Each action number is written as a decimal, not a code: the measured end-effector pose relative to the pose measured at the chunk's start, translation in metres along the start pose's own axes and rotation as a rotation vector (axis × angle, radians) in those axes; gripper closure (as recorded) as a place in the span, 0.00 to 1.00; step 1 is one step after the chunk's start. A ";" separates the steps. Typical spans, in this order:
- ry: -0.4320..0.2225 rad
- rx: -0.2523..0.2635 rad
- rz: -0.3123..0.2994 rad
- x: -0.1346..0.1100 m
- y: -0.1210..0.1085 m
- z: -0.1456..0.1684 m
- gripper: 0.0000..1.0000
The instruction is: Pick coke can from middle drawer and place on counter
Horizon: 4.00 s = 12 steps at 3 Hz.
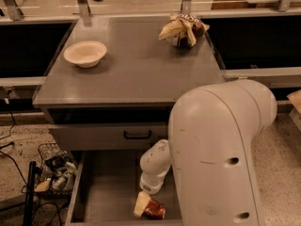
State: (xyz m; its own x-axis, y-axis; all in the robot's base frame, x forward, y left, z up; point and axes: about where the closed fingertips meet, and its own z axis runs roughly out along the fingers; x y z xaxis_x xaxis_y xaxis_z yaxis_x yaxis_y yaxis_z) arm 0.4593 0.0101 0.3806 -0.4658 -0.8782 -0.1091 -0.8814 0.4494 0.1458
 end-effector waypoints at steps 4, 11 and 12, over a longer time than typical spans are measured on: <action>0.055 -0.034 0.016 0.018 0.006 0.032 0.26; 0.011 -0.050 0.018 0.023 -0.014 0.009 1.00; -0.009 -0.018 0.066 0.046 -0.054 -0.018 1.00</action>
Offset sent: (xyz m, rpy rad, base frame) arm -0.0179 -0.0087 -0.0401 -0.0432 0.0672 -0.0097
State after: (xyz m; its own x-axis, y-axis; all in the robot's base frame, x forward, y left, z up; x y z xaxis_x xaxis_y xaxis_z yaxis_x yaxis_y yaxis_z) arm 0.4870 -0.0579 0.3857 -0.5234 -0.8453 -0.1073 -0.8473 0.5029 0.1709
